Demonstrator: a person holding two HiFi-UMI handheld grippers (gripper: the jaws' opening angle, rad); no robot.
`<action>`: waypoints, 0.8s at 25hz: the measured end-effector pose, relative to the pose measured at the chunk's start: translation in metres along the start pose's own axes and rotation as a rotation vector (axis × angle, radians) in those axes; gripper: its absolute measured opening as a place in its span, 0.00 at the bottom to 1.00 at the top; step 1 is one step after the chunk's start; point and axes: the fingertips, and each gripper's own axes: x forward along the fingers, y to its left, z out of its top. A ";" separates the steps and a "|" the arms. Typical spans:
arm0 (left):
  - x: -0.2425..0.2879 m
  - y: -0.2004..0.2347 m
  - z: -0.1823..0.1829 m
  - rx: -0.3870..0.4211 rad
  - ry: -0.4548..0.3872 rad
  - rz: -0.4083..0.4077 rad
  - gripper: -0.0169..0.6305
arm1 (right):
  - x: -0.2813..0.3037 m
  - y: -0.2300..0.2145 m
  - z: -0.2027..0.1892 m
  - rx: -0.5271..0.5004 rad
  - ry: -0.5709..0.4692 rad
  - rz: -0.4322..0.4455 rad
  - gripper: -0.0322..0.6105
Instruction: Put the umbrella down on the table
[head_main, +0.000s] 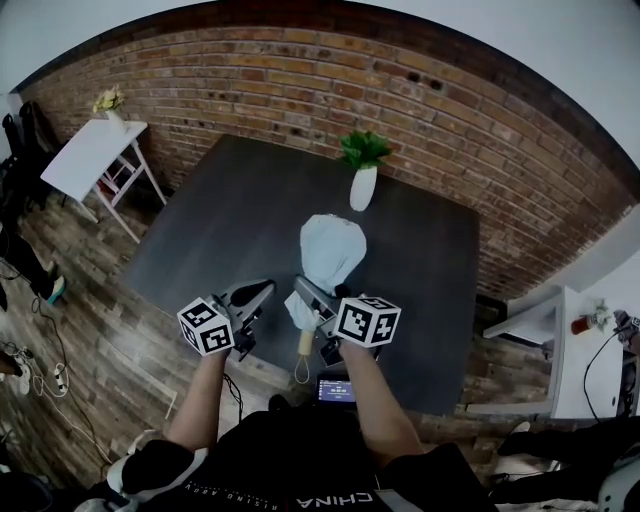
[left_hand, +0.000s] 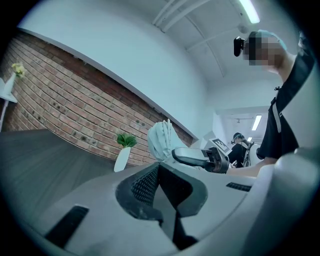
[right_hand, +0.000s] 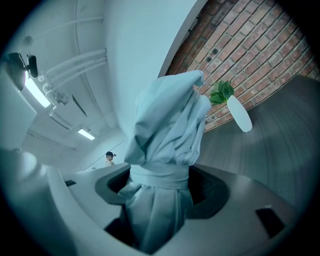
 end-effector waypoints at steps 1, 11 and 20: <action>0.002 0.000 0.000 0.001 0.003 0.000 0.03 | 0.000 -0.001 0.002 0.001 -0.002 0.004 0.52; 0.016 0.007 0.002 0.009 0.011 0.027 0.03 | 0.006 -0.014 0.013 0.008 0.011 0.031 0.52; 0.023 0.011 -0.001 0.008 0.017 0.050 0.03 | 0.011 -0.022 0.016 0.009 0.029 0.049 0.52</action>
